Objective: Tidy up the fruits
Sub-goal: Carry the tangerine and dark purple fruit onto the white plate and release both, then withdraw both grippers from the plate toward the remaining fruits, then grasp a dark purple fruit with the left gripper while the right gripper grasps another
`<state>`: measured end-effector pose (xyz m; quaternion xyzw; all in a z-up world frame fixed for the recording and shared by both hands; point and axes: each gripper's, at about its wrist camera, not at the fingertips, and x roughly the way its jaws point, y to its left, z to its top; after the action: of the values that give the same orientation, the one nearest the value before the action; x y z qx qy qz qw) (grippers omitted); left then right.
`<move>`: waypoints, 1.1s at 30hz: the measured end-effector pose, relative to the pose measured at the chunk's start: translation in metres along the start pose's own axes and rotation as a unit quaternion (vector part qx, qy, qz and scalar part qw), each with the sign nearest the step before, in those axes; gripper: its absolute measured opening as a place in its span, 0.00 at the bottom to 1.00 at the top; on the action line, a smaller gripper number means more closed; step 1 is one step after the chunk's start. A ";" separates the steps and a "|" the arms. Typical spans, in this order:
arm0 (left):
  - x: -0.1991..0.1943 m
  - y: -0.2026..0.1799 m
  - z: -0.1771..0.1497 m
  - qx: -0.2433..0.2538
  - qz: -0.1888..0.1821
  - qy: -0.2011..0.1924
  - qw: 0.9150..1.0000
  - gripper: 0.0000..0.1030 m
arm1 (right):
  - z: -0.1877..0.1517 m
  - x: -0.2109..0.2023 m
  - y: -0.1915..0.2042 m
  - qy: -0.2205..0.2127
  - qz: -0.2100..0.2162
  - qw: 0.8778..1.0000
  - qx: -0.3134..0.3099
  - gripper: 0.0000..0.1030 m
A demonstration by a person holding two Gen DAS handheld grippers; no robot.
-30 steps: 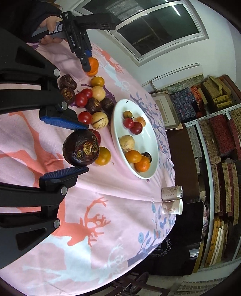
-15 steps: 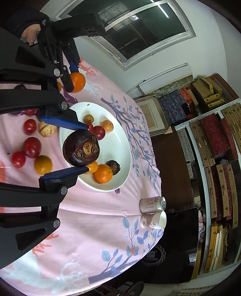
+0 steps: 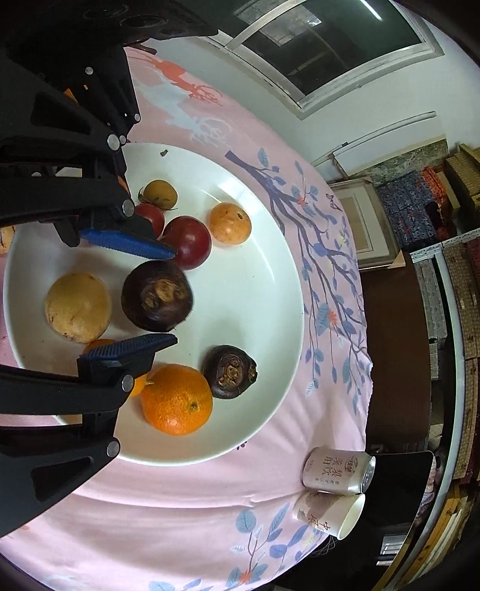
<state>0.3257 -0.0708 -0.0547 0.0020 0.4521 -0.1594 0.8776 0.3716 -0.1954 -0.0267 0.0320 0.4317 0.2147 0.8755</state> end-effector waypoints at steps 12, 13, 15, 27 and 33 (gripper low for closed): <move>-0.100 0.009 -0.047 0.009 -0.008 -0.075 0.997 0.75 | -0.059 -0.100 -0.017 -0.070 0.020 0.997 0.031 0.66; -0.107 0.010 -0.058 0.012 -0.009 -0.072 0.997 0.75 | -0.073 -0.109 -0.019 -0.073 0.025 0.996 0.033 0.67; -0.113 0.010 -0.081 0.016 -0.008 -0.059 0.998 0.75 | -0.096 -0.120 -0.024 -0.076 0.024 0.996 0.037 0.67; -0.104 -0.020 -0.150 0.054 0.007 -0.018 0.998 0.75 | -0.176 -0.120 -0.020 -0.041 0.045 0.995 0.084 0.67; -0.086 -0.021 -0.154 0.052 0.002 0.006 0.999 0.61 | -0.183 -0.117 -0.022 -0.040 0.051 0.994 0.088 0.67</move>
<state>0.1513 -0.0445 -0.0742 0.0496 0.4488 -0.1804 0.8738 0.1754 -0.2863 -0.0594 0.1398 0.4111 0.2183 0.8739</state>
